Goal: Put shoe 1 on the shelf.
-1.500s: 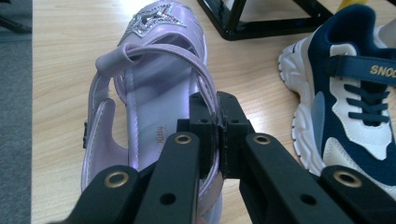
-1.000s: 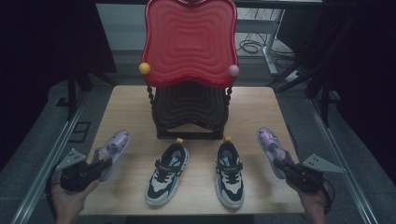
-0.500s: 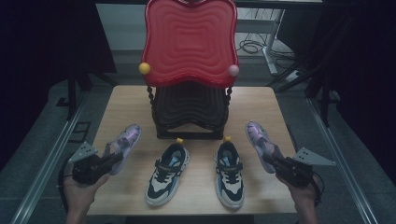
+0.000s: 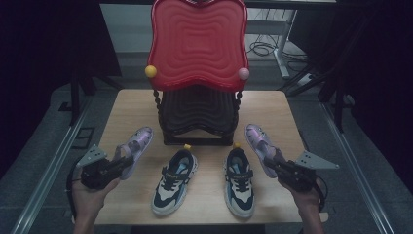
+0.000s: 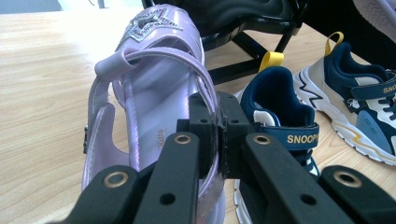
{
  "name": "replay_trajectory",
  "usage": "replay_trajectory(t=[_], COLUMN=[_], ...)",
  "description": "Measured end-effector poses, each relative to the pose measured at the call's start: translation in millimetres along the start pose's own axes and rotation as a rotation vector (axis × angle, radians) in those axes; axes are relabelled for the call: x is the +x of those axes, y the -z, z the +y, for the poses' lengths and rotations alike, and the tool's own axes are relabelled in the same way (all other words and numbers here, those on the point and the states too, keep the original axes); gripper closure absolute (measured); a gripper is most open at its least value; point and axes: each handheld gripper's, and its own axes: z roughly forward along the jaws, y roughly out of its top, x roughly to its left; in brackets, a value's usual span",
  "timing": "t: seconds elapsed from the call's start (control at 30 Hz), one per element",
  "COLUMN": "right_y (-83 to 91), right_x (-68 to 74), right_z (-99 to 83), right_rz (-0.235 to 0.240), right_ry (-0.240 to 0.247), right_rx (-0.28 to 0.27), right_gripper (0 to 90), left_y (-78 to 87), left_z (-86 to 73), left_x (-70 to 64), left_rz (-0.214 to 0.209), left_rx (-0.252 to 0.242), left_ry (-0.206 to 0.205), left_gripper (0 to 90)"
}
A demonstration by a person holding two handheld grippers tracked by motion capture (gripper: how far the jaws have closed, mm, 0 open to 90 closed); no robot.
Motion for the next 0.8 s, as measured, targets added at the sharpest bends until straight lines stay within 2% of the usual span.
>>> replay_trajectory(t=[0.8], right_y=[-21.6], right_x=[16.3], right_z=[13.4], right_rz=[0.057], right_ry=[0.043], right_rx=[0.0], right_gripper=[86.4], left_y=[-18.1], left_z=[16.3], left_x=[-17.4], left_rz=[-0.043], left_rx=[-0.024], left_ry=[-0.054], left_gripper=[86.3])
